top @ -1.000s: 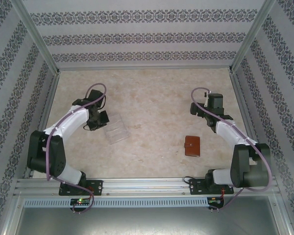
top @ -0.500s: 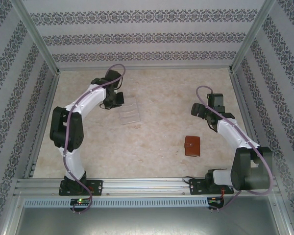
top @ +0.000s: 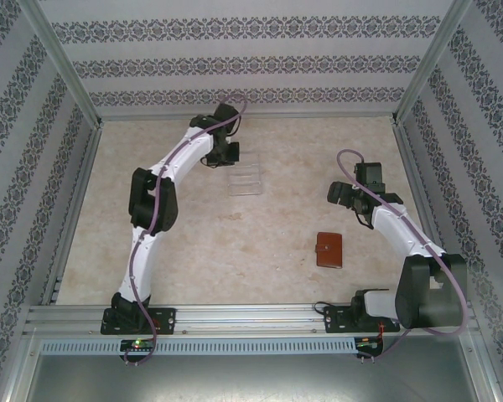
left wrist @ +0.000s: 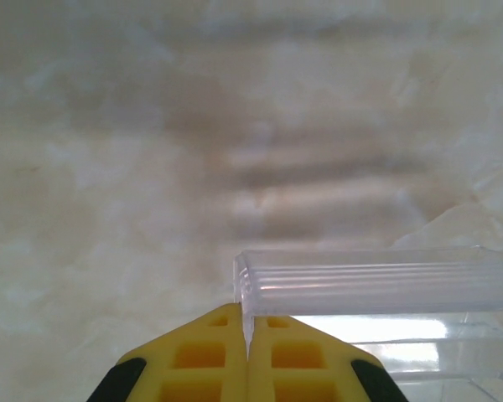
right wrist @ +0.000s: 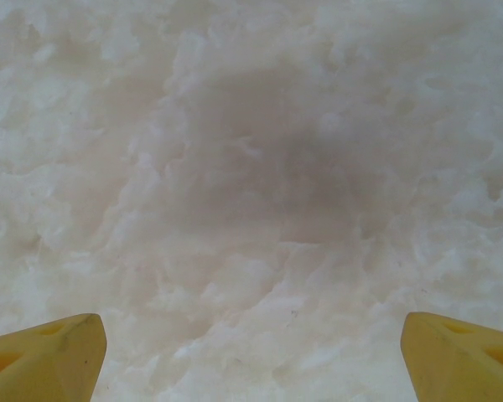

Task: Take the credit cards out of the card holder

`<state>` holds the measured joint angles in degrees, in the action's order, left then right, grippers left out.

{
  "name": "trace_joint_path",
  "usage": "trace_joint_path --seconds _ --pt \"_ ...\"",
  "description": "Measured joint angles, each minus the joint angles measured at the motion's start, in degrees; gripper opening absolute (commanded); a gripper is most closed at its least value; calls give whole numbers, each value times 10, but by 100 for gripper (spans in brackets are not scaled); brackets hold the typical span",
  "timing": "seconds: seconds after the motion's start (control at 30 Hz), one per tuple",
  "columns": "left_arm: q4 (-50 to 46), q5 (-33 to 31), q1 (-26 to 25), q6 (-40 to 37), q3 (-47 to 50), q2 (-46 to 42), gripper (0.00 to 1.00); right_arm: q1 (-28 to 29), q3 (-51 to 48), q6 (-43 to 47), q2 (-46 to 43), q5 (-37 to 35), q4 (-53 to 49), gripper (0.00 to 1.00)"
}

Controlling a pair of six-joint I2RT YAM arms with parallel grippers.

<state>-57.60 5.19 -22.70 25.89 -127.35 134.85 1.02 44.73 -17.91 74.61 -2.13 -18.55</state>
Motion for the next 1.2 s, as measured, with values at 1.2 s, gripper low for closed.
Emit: trace_joint_path --seconds 1.2 --pt "-127 -7 -16 15 -169 108 16 12 42 -21 0 46 -100 89"
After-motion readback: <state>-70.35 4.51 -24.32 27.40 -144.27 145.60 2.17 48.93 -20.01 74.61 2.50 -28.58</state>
